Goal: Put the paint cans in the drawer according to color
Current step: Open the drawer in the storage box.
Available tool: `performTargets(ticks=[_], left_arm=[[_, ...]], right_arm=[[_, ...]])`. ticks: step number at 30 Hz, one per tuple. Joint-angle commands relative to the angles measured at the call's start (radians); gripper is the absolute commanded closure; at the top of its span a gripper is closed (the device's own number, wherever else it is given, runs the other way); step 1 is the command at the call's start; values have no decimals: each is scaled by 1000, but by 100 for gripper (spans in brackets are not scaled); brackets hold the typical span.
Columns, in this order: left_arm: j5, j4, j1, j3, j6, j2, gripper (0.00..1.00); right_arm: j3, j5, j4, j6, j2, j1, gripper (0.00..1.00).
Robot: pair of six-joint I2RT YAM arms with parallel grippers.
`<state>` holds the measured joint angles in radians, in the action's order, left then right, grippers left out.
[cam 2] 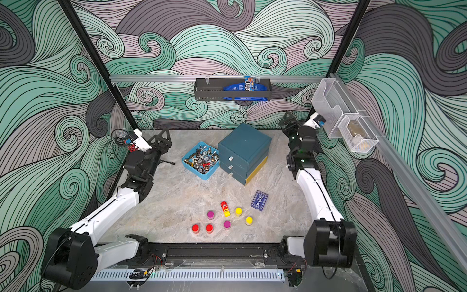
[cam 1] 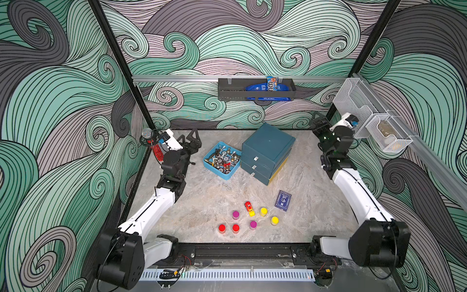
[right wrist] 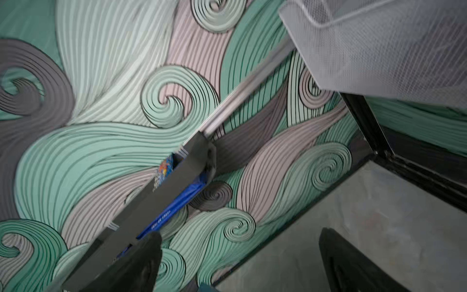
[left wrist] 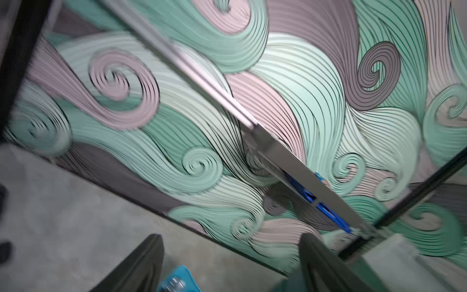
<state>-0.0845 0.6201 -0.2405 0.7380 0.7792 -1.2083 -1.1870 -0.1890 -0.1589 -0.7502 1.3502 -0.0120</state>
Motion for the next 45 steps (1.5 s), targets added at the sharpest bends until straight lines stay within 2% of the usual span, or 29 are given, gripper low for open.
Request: performTargets(ticks=[1, 4, 5, 8, 11, 15, 17, 24, 30, 34, 40, 45], left_arm=[[299, -279, -77, 87, 342, -127, 27], [435, -220, -206, 124, 484, -205, 58], [469, -166, -248, 124, 538, -236, 62], [487, -82, -362, 131, 658, -284, 65], [492, -92, -419, 175, 686, -331, 66], [496, 14, -447, 184, 768, -390, 66], [485, 20, -456, 210, 772, -418, 65], [453, -77, -444, 261, 750, -441, 66], [408, -76, -430, 255, 751, -452, 71], [393, -159, -426, 296, 710, -466, 68], [387, -129, -425, 287, 720, -491, 65], [381, -86, -426, 296, 733, -515, 69]], right_arm=[[-167, -22, 330, 0, 29, 66, 3], [-234, 32, 455, -2, 50, 121, 21], [-238, 57, 483, 2, 42, 140, 27], [-237, 63, 579, 40, 15, 223, 30], [-221, 119, 660, 55, 10, 270, 33], [-191, 156, 677, 67, -16, 308, 38], [-193, 167, 683, 77, -21, 316, 40], [-230, 173, 720, 106, -23, 324, 40], [-212, 185, 726, 109, -42, 325, 39], [-208, 189, 736, 109, -55, 325, 39], [-216, 196, 739, 118, -51, 324, 38], [-220, 207, 739, 128, -43, 324, 39]])
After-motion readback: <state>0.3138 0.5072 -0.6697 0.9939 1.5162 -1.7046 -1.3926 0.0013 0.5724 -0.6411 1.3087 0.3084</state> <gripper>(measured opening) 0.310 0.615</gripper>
